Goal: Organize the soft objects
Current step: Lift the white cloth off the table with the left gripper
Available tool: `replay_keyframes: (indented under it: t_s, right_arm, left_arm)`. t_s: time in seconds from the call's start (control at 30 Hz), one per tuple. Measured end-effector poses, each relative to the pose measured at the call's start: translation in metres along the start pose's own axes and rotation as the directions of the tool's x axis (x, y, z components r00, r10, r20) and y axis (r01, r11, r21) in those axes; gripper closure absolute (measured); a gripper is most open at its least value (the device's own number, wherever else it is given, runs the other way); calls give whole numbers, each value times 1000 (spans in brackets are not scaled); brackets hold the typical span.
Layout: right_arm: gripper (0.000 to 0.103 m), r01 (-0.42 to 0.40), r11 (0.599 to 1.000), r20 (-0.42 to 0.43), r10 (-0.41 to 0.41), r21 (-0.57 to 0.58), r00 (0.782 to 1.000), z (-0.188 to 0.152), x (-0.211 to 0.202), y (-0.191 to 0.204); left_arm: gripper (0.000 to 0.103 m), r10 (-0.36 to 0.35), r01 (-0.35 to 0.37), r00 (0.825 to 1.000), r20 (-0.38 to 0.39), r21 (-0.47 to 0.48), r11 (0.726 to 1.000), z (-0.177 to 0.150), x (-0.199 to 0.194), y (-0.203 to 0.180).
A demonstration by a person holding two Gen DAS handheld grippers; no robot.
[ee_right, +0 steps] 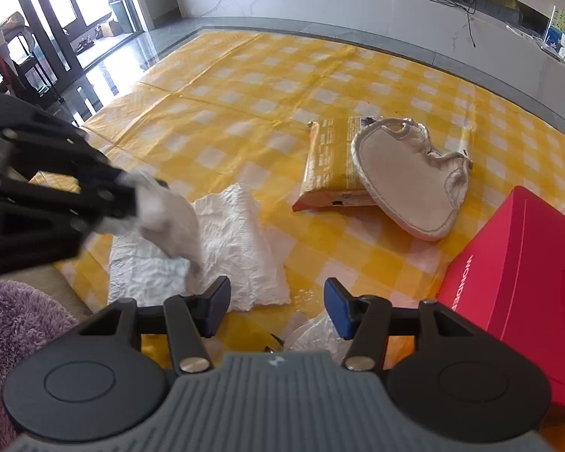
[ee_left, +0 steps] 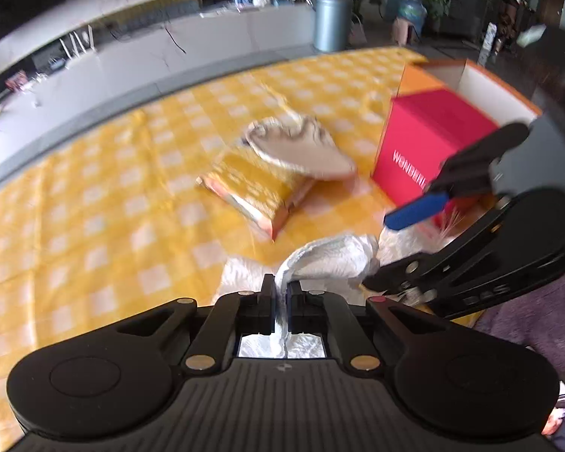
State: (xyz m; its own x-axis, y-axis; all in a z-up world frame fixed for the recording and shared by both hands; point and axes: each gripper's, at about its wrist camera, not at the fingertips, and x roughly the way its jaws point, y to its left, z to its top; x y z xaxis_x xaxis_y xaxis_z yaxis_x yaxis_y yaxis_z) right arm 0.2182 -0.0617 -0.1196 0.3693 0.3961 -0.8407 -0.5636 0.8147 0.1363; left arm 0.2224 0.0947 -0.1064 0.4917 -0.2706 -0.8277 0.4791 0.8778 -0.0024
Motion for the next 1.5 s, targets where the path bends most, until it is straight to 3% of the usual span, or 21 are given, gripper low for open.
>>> replay_keyframes:
  t_s: [0.1,0.2,0.27,0.4,0.5,0.57,0.6,0.7,0.8,0.93,1.0,1.07,1.17,1.33,1.5]
  right_arm:
    - [48,7,1000,-11,-7,-11,1000,3,7,-1]
    - [48,4,1000,-18,-5,-20,1000,4,14,-1]
    - [48,-6,1000,-20,5,-19,1000,5,16,-2]
    - [47,-17,1000,-11,17,-11,1000,7,16,-2]
    - [47,-40,999,1,40,0,999,10,15,-1]
    - [47,-44,999,2,44,-3,999,13,19,2]
    - [47,-41,999,2,41,-8,999,14,22,5]
    - [49,-55,998,-1,55,-20,998,17,34,11]
    - [59,-62,998,-22,61,-24,998,19,50,14]
    - [69,-68,998,-61,67,-10,996,19,70,11]
    - [84,-77,997,-74,77,4,994,18,75,10]
    - [91,-93,996,-80,93,9,992,16,76,11]
    - [94,-116,993,-72,115,0,991,15,69,16]
    - [96,-179,983,-82,176,-30,981,17,64,34]
    - [96,-215,976,-106,210,-36,972,9,79,52]
  left_arm:
    - [90,-20,18,999,-40,-34,999,-5,22,9]
    - [66,-52,48,997,-61,-76,996,-12,27,15]
    - [39,-47,43,998,-47,-87,995,-19,21,17]
    - [34,6,-9,1000,-30,-126,992,-27,-1,21]
    - [30,46,-54,998,-39,-251,967,-38,-16,31]
    - [30,73,-110,991,-111,-384,917,-46,-17,41]
    - [30,66,-123,988,-138,-462,878,-52,-17,47]
    - [30,-13,-77,991,-136,-638,766,-71,-13,62]
    - [32,-30,-83,988,-151,-687,722,-76,-6,64]
    - [36,-63,-66,986,-154,-709,702,-74,6,64]
    - [45,-66,-59,987,-145,-717,695,-73,9,64]
    - [68,-63,-59,988,-144,-711,701,-70,10,60]
    - [89,-53,-47,991,-119,-705,708,-68,4,58]
    - [93,-57,29,998,-17,-699,714,-57,-29,59]
    - [93,-71,60,997,9,-630,774,-35,-36,47]
